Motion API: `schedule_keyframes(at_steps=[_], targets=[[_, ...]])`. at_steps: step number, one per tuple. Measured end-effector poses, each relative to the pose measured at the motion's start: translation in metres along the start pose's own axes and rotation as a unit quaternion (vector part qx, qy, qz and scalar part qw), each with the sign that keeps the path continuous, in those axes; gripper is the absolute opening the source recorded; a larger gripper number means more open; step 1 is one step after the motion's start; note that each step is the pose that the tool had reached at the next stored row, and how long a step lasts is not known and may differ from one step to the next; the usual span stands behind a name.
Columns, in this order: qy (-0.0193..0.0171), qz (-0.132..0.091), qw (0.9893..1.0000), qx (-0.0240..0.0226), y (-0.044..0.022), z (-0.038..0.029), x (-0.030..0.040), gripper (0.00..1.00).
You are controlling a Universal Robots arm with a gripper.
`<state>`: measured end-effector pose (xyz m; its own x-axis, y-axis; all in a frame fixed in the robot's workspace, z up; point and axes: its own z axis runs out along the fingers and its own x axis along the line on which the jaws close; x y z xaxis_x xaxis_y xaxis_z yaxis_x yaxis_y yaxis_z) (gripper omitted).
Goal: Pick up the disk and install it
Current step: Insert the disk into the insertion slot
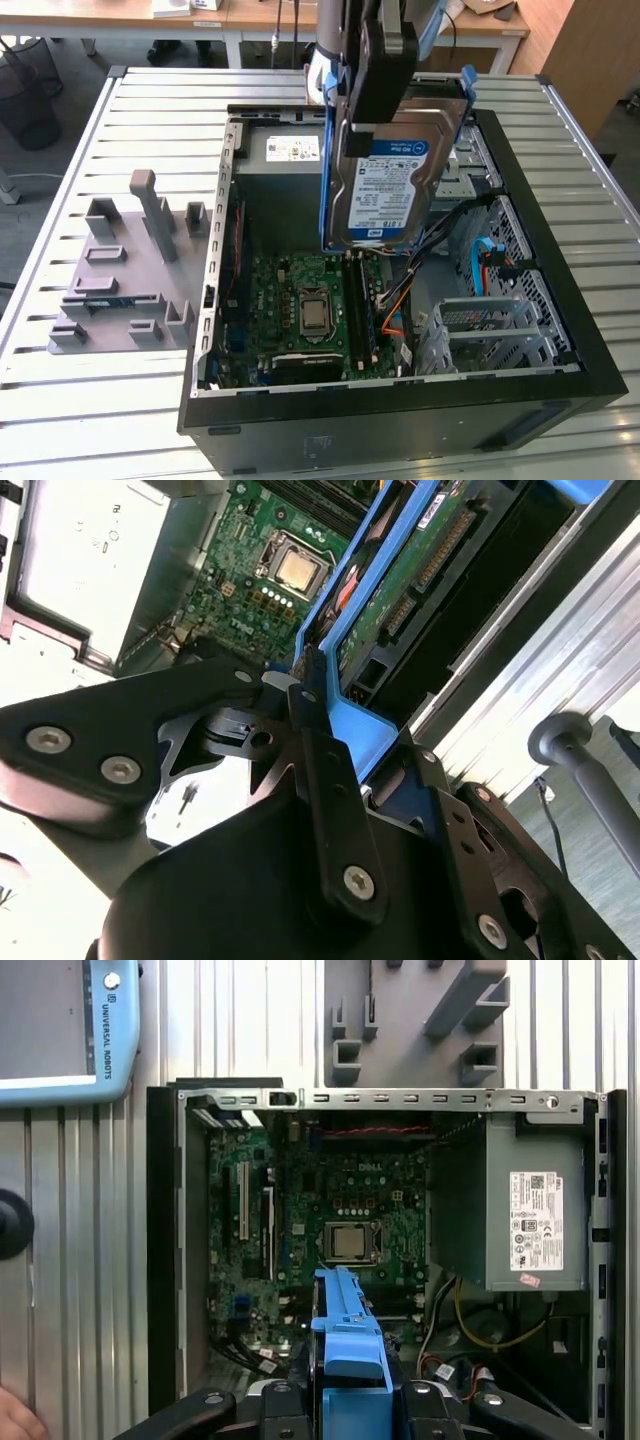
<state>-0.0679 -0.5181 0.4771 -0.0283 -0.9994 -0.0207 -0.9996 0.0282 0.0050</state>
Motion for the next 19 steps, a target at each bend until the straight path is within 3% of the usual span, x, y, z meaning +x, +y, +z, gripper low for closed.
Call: schedule_keyframes(at_steps=[7,19], targets=[[0.0000,0.000,1.0000,0.0000,-0.0047,0.0040,0.0136,0.36],[0.0000,0.000,1.0000,0.0000,-0.0252,0.0115,0.0241,0.36]])
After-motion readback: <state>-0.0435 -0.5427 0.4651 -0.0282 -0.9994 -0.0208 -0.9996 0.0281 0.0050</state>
